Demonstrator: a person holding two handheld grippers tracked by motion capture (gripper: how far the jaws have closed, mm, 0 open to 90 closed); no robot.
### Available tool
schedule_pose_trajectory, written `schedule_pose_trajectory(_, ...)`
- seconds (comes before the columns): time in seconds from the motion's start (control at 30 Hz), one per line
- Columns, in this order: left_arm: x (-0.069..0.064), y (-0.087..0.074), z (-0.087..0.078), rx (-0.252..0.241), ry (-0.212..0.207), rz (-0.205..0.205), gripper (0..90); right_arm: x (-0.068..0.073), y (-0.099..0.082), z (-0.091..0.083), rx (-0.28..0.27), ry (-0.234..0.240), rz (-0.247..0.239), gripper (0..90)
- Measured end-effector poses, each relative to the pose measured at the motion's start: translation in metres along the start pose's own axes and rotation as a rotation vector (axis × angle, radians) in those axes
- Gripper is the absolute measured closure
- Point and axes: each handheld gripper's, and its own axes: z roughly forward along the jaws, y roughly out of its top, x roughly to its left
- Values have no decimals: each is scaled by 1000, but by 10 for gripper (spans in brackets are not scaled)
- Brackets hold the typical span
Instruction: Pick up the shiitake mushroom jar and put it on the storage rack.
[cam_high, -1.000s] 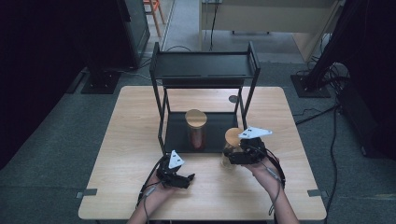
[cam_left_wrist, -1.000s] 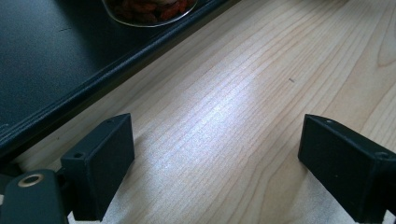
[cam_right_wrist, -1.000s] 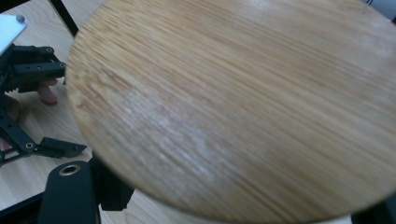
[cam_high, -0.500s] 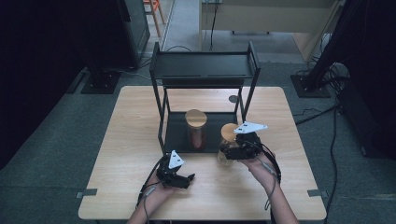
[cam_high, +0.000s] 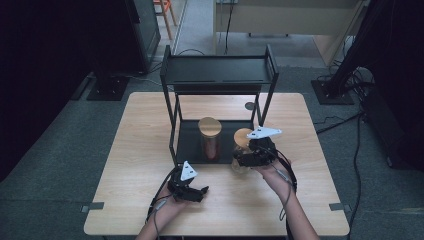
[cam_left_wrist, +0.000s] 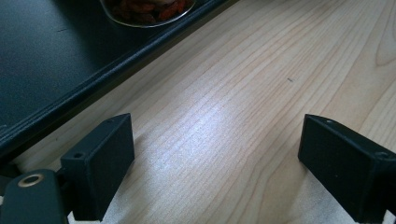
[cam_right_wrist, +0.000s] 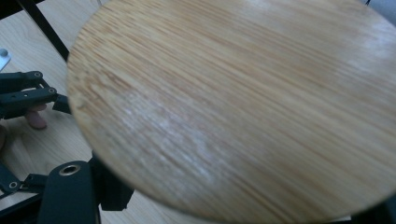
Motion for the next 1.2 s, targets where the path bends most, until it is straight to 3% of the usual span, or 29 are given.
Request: schedule_pose_trajectory(1.2, 0, 0, 0, 2, -4, 6, 110, 0, 16, 23, 16, -38, 30, 248)
